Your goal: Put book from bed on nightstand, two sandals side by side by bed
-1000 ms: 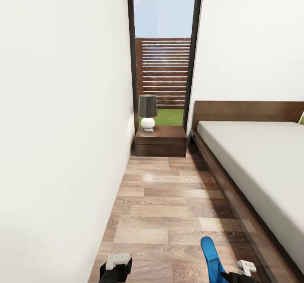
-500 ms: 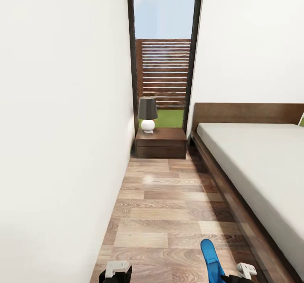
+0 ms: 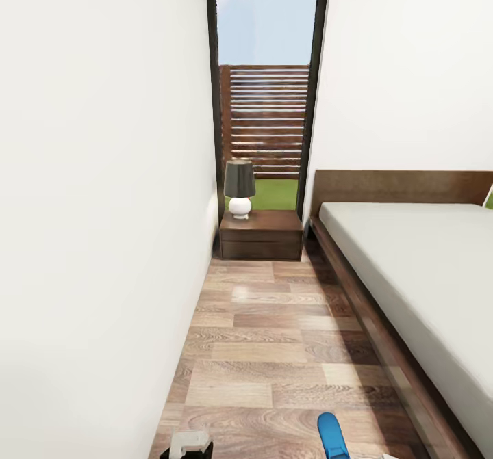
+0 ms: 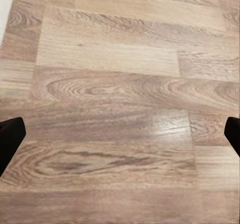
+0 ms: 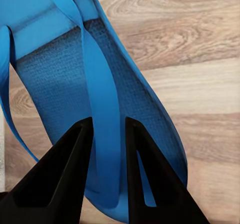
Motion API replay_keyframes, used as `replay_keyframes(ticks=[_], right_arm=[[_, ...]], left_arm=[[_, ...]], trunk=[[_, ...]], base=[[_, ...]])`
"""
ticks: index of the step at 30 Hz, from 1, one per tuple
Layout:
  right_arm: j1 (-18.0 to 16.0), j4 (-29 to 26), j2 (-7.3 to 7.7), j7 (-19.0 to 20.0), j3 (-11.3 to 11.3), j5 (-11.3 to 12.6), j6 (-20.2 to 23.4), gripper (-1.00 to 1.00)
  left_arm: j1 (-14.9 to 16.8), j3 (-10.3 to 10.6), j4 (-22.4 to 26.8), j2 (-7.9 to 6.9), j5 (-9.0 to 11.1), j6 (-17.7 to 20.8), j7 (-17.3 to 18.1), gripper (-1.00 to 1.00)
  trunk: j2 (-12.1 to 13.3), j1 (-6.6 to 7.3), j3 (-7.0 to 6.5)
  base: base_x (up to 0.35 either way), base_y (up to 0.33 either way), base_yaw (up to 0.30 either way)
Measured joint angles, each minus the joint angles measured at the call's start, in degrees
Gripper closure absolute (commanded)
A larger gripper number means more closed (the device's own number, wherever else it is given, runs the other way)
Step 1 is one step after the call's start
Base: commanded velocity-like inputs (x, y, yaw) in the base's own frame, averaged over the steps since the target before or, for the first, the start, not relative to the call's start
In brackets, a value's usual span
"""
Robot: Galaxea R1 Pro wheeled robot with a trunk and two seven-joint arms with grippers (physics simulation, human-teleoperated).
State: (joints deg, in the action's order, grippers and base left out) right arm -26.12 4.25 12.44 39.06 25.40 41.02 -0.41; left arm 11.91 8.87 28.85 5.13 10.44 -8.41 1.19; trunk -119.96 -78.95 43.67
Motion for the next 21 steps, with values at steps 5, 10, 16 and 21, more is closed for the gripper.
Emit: replay_keyframes(ticks=[5, 10, 16, 21], right_arm=[[0.0, 0.0, -0.02, 0.0, 0.0, 0.0, 0.0, 1.00], [0.0, 0.0, -0.02, 0.0, 0.0, 0.0, 0.0, 1.00], [0.0, 0.0, -0.02, -0.1, 0.0, 0.1, 0.0, 1.00], [0.0, 0.0, -0.02, -0.1, 0.0, 0.1, 0.0, 1.00]], left_arm=[[0.0, -0.1, -1.1, -0.03, 0.0, 0.0, 0.0, -1.00], [0.0, -0.1, -1.3, -0.01, 0.0, 0.0, 0.0, -1.00], [0.0, -0.1, -1.3, -0.01, 0.0, 0.0, 0.0, -1.00], [0.0, 0.0, -1.4, 0.00, 0.0, 0.0, 0.0, -1.00]], trunk=[[2.0, 1.10, -0.90], [3.6, 1.98, -1.62], [3.6, 1.98, -1.62], [3.6, 1.98, -1.62]], base=[[0.000, 0.000, 0.000], [0.000, 0.000, 0.000], [0.000, 0.000, 0.000], [0.000, 0.000, 0.000]])
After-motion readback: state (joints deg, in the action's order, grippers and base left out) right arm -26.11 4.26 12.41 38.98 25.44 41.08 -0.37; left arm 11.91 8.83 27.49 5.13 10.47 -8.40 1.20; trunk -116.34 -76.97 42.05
